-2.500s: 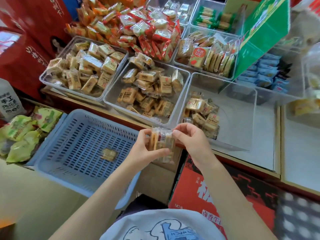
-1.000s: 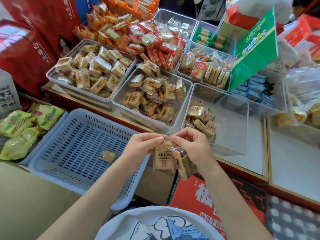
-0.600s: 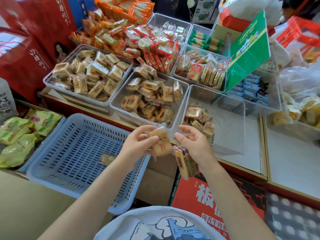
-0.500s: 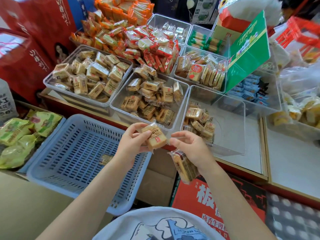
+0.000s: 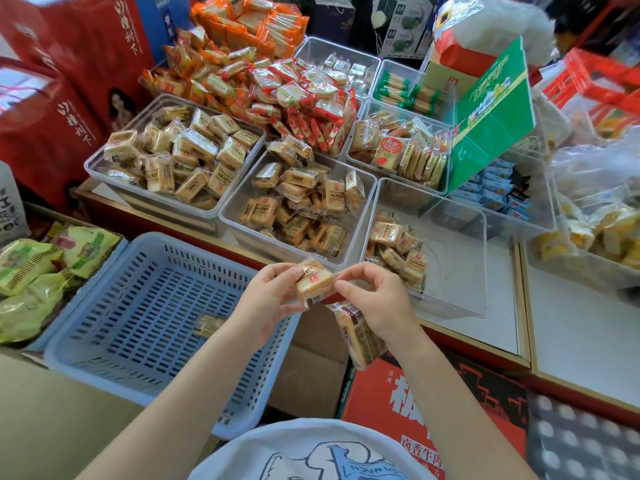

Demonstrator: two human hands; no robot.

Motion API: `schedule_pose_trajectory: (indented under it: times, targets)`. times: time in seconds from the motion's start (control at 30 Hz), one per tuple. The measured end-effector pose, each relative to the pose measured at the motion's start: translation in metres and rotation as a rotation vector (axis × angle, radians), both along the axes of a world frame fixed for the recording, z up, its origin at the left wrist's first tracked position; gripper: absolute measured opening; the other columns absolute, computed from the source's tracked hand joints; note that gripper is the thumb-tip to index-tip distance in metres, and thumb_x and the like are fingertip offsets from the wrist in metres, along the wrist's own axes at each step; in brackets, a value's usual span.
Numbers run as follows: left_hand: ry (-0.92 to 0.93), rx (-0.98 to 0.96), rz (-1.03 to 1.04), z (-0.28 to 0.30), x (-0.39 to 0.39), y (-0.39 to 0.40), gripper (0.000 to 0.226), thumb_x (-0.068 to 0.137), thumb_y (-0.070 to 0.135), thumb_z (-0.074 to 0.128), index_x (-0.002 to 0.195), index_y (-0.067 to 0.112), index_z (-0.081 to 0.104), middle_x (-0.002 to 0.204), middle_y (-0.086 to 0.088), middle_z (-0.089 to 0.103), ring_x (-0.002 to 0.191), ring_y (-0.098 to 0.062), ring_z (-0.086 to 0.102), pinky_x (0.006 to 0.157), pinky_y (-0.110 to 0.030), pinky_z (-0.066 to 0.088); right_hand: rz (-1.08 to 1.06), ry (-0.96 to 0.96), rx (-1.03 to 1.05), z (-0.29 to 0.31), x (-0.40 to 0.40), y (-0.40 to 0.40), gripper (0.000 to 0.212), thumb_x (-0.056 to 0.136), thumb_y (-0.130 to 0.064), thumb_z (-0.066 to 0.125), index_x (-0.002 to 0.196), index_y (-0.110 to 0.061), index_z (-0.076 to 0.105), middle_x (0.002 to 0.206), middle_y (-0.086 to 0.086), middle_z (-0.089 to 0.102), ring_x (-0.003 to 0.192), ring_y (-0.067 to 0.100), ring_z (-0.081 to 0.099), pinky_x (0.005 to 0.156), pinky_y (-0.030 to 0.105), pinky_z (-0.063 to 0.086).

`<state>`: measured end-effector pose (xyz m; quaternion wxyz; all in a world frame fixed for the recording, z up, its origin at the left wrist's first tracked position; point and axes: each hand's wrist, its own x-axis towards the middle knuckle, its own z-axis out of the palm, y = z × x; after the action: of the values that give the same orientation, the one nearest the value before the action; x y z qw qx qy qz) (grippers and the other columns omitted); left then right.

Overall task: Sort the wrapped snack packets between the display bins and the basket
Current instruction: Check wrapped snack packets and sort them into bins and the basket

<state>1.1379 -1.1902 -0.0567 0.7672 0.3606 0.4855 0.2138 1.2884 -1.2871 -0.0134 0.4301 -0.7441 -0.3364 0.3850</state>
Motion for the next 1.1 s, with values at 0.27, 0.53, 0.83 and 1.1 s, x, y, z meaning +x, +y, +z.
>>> schedule_pose_trajectory:
  times: [0.27,0.53,0.83,1.1]
  targets:
    - [-0.078,0.469,-0.366,0.006,-0.009,0.003,0.048,0.074,0.045,0.082,0.118,0.029,0.071,0.112,0.002,0.076,0.106,-0.018,0.071,0.090,-0.035,0.057,-0.084,0.009,0.009,0.001,0.002,0.001,0.006,0.092,-0.015,0.073,0.087,-0.014,0.070,0.079,0.000,0.073,0.068,0.005,0.066,0.064,0.018,0.054]
    - [-0.073,0.512,-0.317,0.005,-0.015,0.000,0.036,0.077,0.019,0.084,0.111,0.017,0.073,0.100,-0.006,0.078,0.094,-0.024,0.075,0.083,-0.036,0.060,-0.031,0.121,-0.033,0.001,-0.004,-0.001,0.005,0.093,-0.019,0.072,0.098,-0.020,0.070,0.096,0.008,0.074,0.083,0.022,0.073,0.077,0.038,0.062]
    - [-0.130,0.203,-0.288,0.009,-0.022,-0.001,0.028,0.071,0.026,0.092,0.092,0.017,0.074,0.101,-0.018,0.074,0.090,-0.029,0.071,0.079,-0.043,0.055,0.020,-0.103,0.023,-0.007,-0.017,0.006,0.006,0.097,-0.015,0.066,0.093,-0.019,0.067,0.092,-0.001,0.068,0.088,0.017,0.066,0.082,0.033,0.057]
    - [-0.108,0.099,-0.132,0.009,-0.022,0.001,0.016,0.085,0.011,0.076,0.096,0.000,0.074,0.091,-0.016,0.076,0.078,-0.023,0.072,0.068,-0.030,0.060,0.021,-0.123,0.056,-0.008,-0.021,0.012,0.009,0.096,-0.010,0.066,0.091,-0.016,0.067,0.087,0.007,0.070,0.078,0.014,0.065,0.072,0.019,0.053]
